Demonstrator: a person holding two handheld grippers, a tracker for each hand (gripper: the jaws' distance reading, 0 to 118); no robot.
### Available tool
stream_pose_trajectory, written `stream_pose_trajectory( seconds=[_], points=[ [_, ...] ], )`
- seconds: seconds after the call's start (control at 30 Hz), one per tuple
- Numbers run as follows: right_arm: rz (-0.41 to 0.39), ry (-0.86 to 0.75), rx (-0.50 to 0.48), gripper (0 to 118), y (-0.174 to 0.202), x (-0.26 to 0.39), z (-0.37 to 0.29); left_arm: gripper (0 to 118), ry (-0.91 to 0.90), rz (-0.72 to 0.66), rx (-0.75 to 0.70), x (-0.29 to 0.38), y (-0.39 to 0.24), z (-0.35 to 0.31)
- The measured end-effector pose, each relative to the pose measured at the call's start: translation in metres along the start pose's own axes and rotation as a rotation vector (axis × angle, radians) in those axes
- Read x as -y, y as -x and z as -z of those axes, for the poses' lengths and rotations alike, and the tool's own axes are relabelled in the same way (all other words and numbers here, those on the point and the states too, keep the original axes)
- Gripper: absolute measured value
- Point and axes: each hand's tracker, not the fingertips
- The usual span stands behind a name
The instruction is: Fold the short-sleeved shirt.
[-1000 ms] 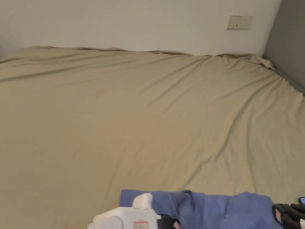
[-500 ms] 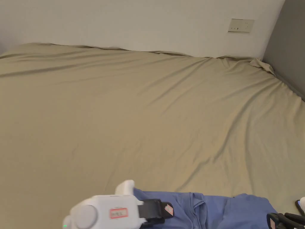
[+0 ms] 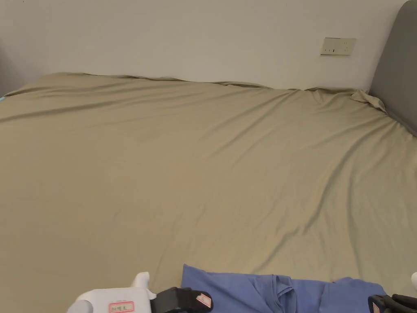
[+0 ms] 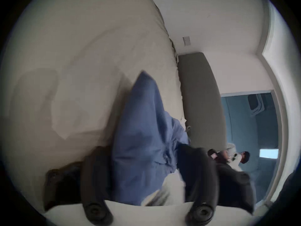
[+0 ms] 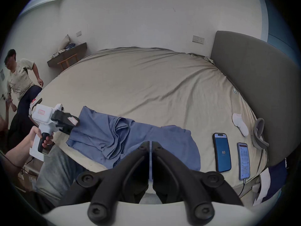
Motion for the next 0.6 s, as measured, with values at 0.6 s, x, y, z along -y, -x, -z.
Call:
stream_pose_trajectory(
  seconds=[0.6],
  points=[
    [-0.02,0.014,-0.017,5,0.006,-0.011,0.015,6,-0.382,0.18,-0.305,-0.029,-0.073,-0.19]
  ],
)
